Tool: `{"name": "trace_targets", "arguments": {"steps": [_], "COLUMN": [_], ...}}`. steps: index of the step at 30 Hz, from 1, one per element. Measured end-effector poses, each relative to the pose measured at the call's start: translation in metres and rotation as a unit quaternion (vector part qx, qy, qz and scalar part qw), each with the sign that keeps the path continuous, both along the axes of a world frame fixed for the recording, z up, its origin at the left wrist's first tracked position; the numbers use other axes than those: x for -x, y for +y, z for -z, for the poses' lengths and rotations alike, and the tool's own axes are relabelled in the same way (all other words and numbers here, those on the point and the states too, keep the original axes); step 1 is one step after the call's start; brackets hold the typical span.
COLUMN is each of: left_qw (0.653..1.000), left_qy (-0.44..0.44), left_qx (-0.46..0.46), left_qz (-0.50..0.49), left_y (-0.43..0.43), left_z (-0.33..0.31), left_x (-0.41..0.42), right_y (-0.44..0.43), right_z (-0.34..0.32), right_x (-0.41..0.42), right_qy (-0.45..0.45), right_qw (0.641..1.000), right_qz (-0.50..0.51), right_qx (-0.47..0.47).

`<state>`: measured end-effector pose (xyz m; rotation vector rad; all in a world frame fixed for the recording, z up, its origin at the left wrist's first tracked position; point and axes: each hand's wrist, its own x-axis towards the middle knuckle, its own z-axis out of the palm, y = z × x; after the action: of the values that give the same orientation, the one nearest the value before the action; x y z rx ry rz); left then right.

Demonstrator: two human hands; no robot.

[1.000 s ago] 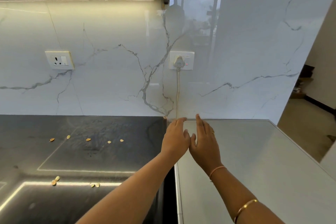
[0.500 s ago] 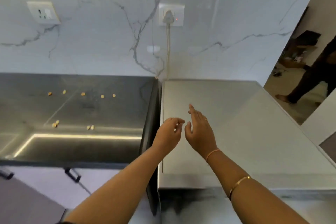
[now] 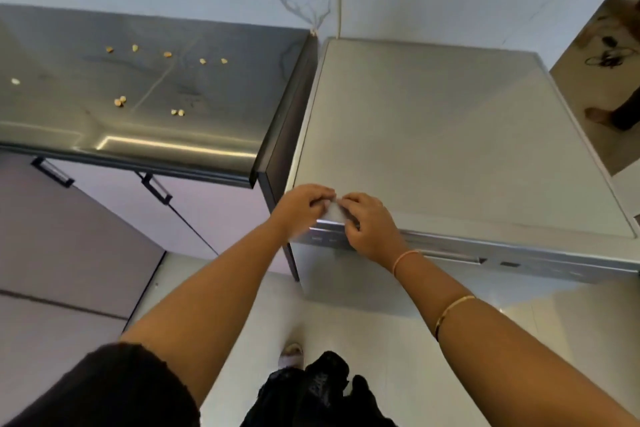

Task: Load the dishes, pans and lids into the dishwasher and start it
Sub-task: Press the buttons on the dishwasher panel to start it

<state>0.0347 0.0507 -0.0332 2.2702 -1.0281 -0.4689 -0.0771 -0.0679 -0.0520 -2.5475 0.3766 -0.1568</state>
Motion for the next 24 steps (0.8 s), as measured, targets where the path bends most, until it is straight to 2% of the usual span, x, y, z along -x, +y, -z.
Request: {"name": "trace_targets", "arguments": {"steps": [4,8,11,15,19,24], "left_qw": [0.999,0.998,0.996,0.981,0.957,0.920], "left_qy": [0.022,0.011,-0.060,-0.165,-0.250,-0.347], "left_qx": [0.013,0.034,0.045,0.066,0.128,0.163], "left_qz": [-0.028,-0.051,-0.052,-0.078,-0.071,-0.080], "left_y": [-0.002,-0.007,-0.012,-0.013,-0.007,-0.008], "left_z": [0.003,0.005,0.018,0.037,0.054,0.069], "left_x": [-0.001,0.001,0.003,0.010,0.011,0.012], "right_y": [-0.004,0.001,0.008,0.018,0.016,0.013], "right_z": [0.008,0.012,0.023,0.038,0.053,0.068], "right_x": [0.003,-0.001,-0.004,-0.011,-0.012,-0.016], "right_qy": [-0.013,-0.056,-0.128,-0.195,-0.255,-0.315], "right_qw": [0.999,0.995,0.974,0.942,0.912,0.861], "right_qz": [-0.018,0.010,0.046,0.098,0.098,0.116], "right_qx": [0.031,0.085,0.182,0.255,0.305,0.381]}}
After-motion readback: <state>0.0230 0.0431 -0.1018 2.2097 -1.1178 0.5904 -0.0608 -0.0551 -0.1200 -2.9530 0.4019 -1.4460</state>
